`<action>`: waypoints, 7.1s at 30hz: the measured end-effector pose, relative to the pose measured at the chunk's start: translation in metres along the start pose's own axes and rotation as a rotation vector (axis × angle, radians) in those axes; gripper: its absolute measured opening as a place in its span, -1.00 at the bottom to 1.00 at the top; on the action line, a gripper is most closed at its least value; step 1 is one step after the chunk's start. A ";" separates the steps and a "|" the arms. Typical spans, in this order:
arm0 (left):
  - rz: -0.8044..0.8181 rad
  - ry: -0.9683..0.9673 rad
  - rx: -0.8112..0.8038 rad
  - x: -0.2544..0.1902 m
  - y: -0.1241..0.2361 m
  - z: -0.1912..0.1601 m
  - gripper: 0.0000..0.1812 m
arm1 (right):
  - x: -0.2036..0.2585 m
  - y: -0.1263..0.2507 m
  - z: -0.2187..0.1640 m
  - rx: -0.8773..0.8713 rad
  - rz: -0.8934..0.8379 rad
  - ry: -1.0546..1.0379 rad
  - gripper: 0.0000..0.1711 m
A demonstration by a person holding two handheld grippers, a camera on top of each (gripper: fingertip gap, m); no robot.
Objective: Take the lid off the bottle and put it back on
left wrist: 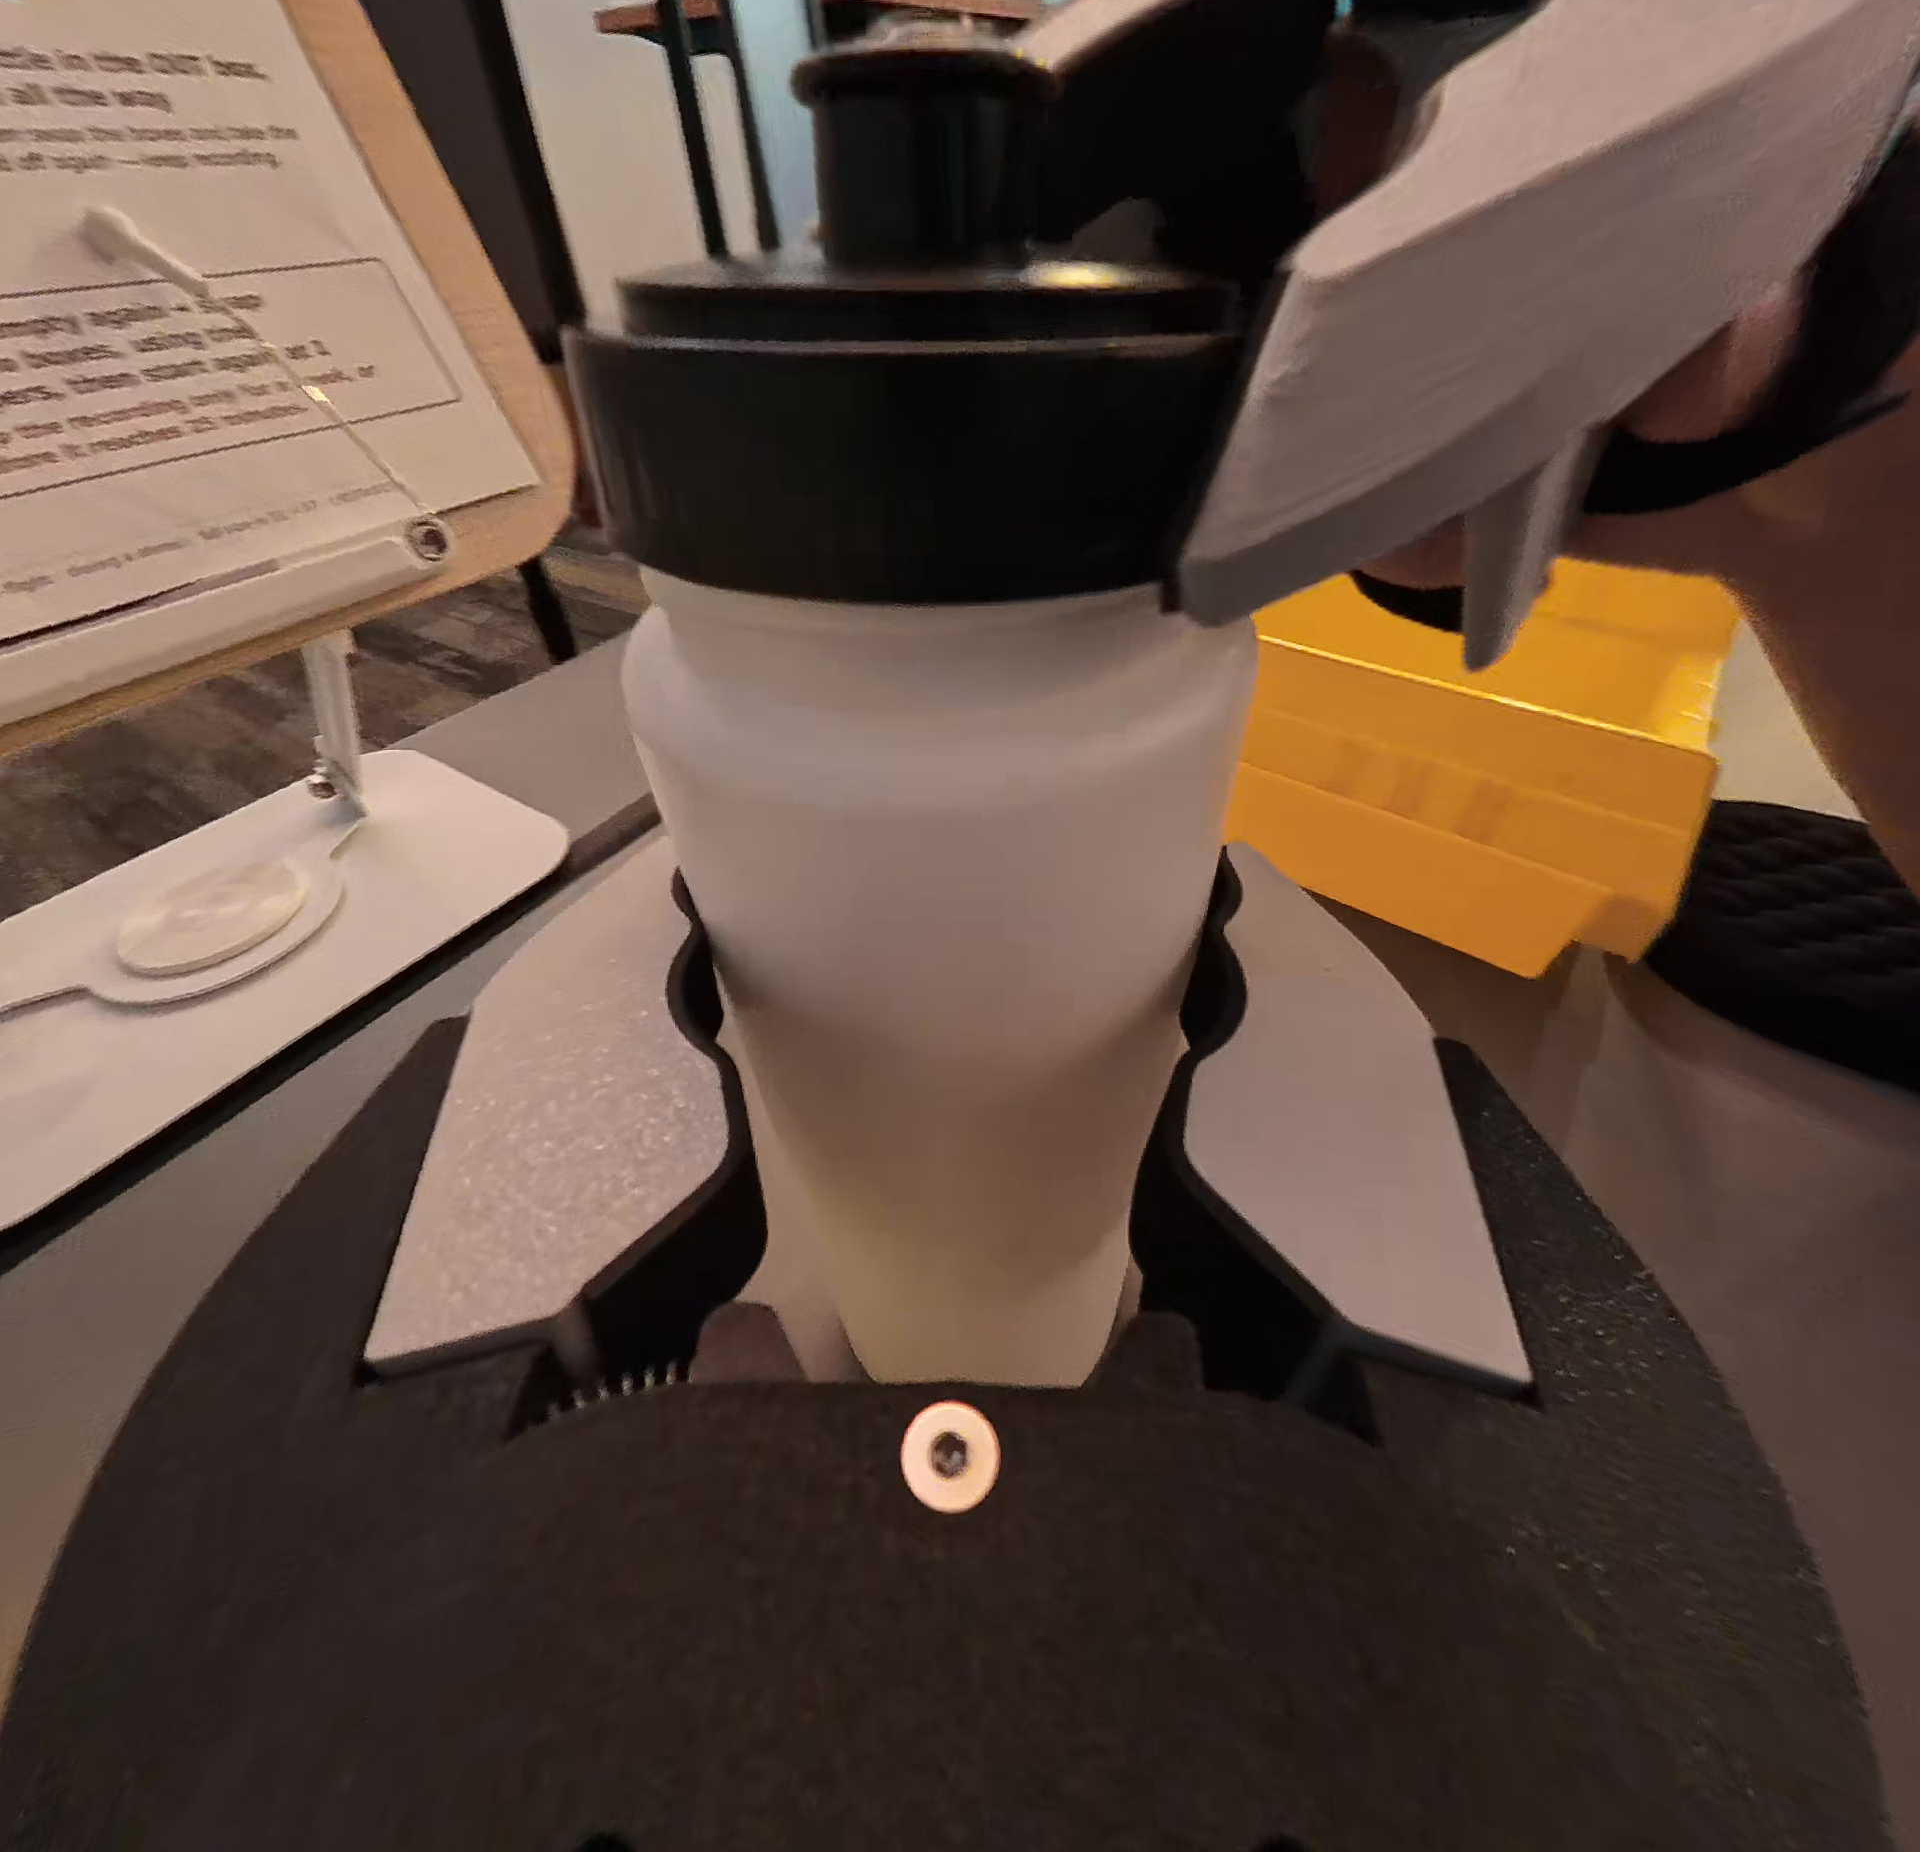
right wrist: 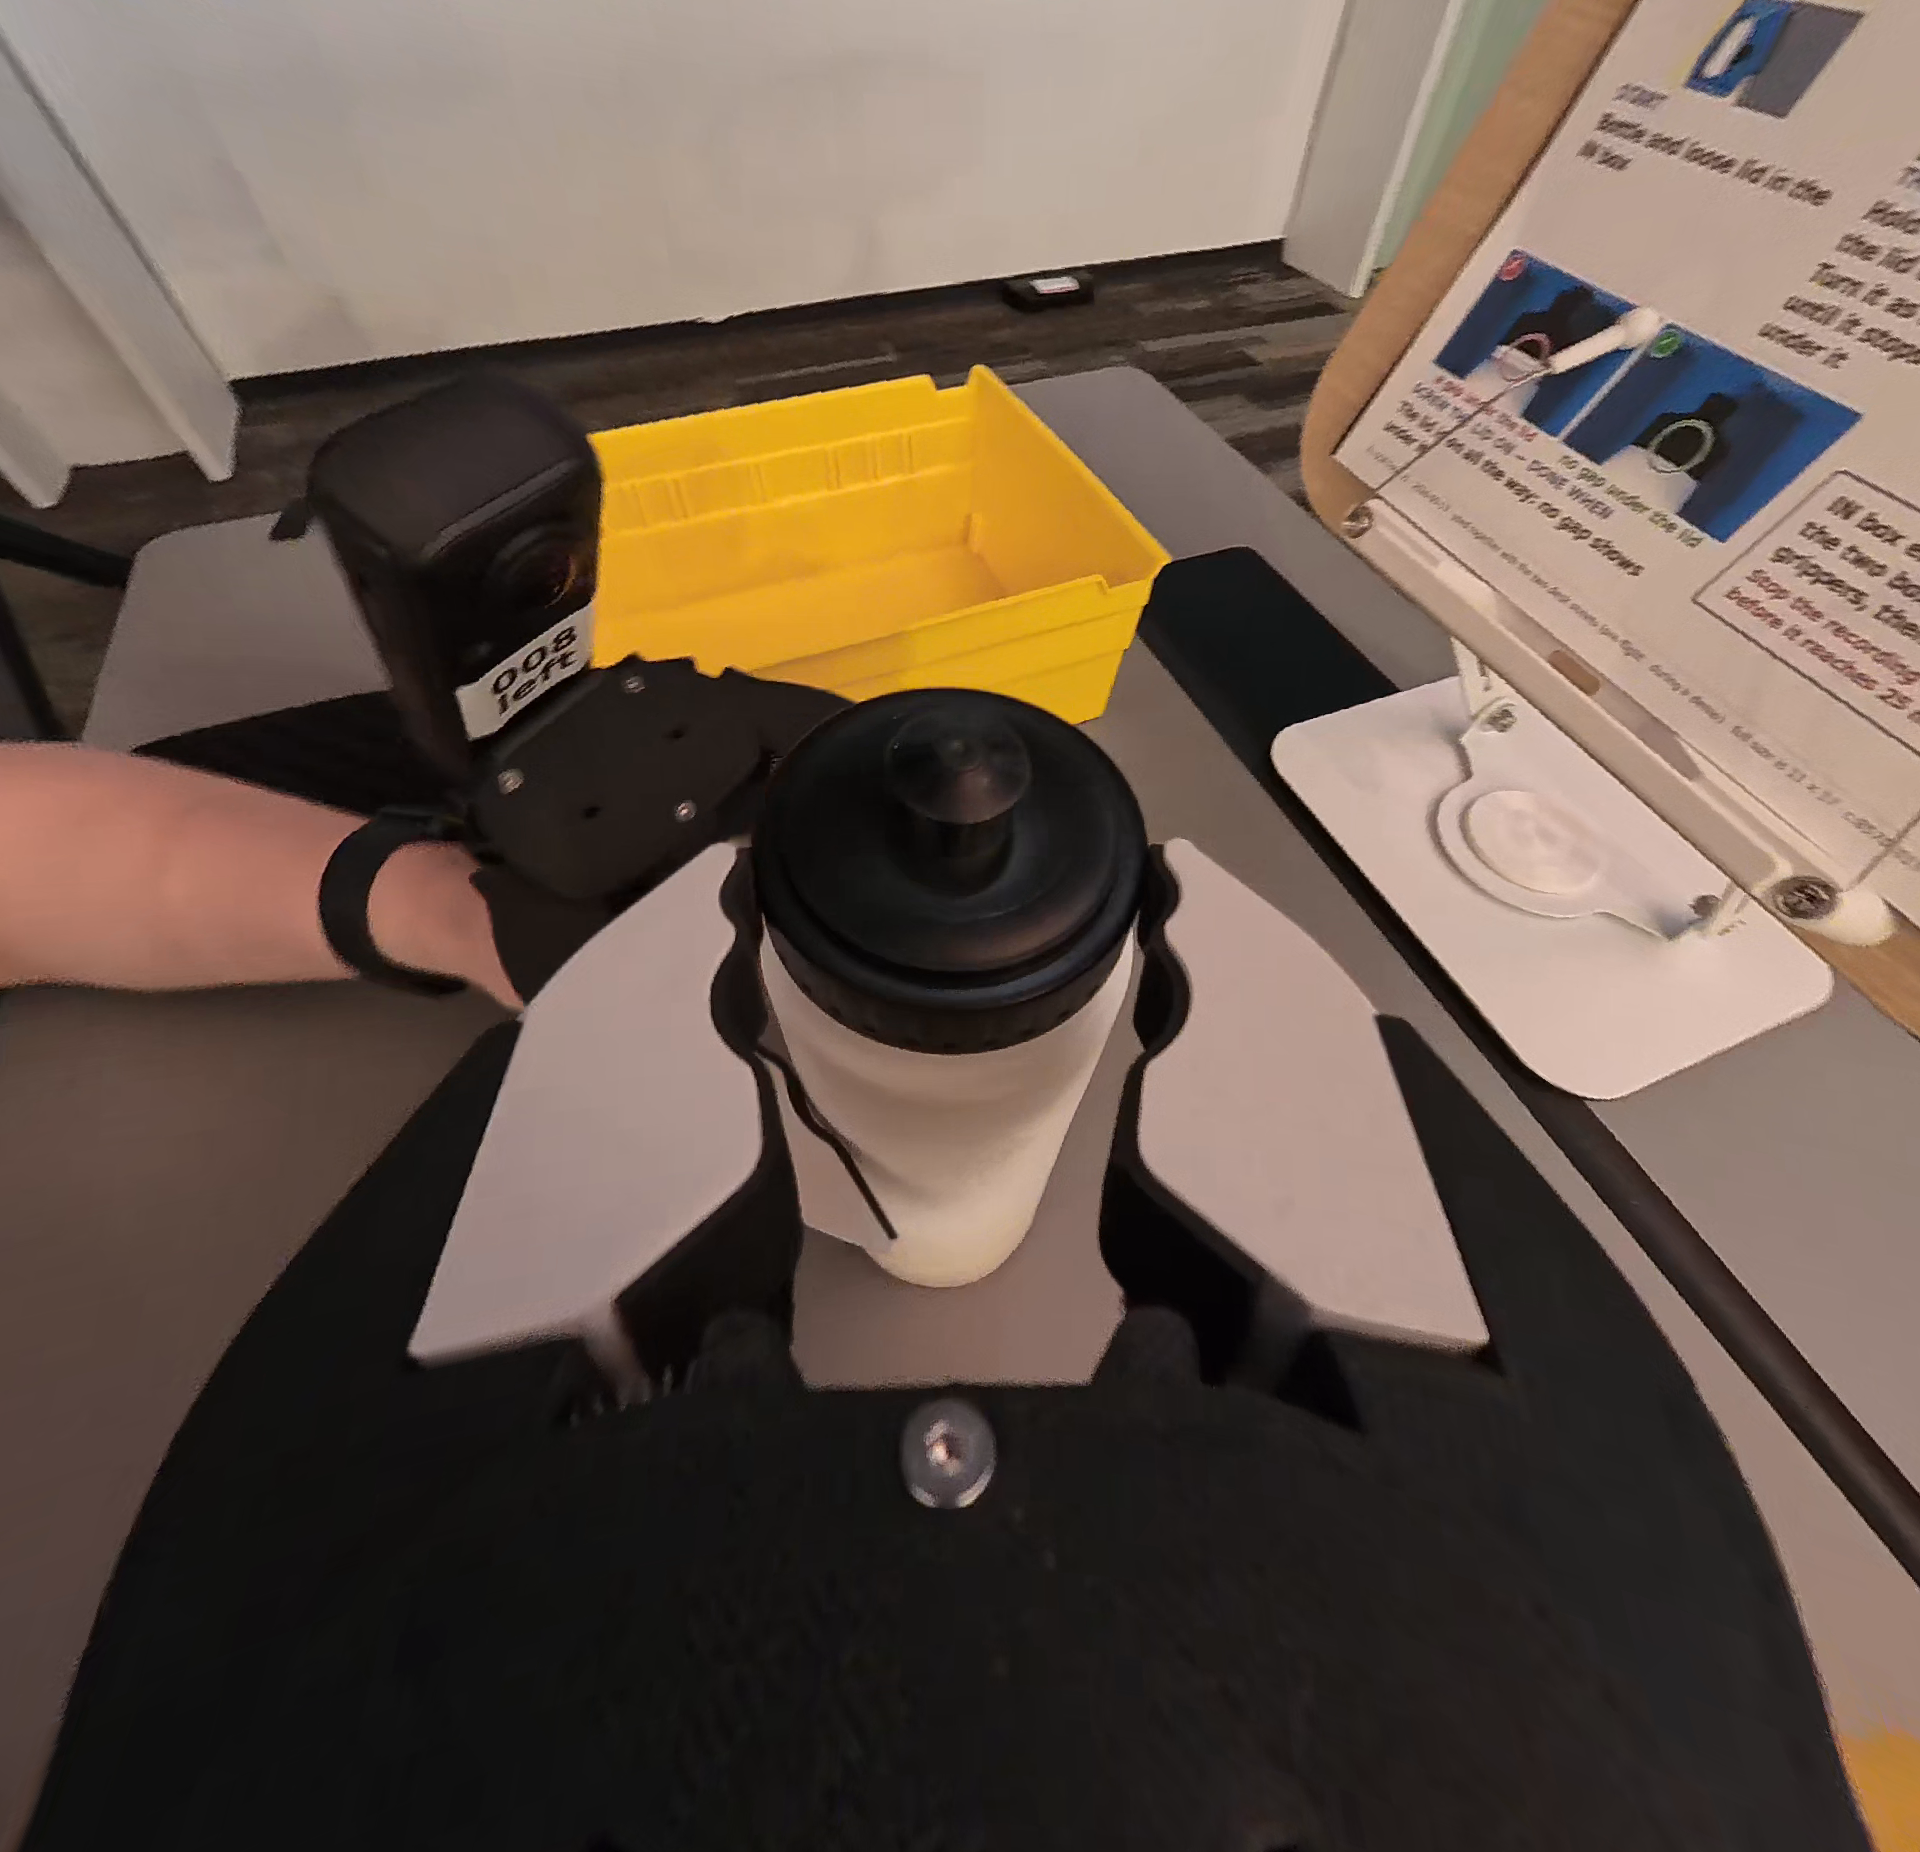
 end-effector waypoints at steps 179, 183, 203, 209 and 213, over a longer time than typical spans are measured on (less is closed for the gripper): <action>0.004 -0.014 0.082 -0.034 -0.005 0.001 -0.02 | 0.023 0.019 -0.002 -0.007 -0.243 -0.084 -0.15; -0.019 -0.042 0.078 -0.038 -0.005 0.002 -0.02 | 0.029 0.022 -0.002 0.000 -0.242 -0.035 -0.13; 0.053 -0.011 0.085 -0.022 -0.002 0.000 -0.02 | 0.021 0.015 -0.004 0.030 -0.201 0.034 -0.09; -0.003 -0.009 0.076 -0.023 -0.003 0.000 -0.02 | 0.008 0.024 -0.004 0.027 0.045 0.019 -0.06; -0.033 -0.010 0.085 -0.023 -0.004 0.000 -0.02 | 0.010 0.020 -0.007 0.070 0.093 0.133 -0.18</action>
Point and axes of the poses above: each gripper's, where its closed fingertips meet, y back along the fingers, z out of its top, x = y × z across the jaws, the point moved 4 cm from there along y, back along the fingers, and after that the axes turned 1 degree about -y, right-handed, at the moved point
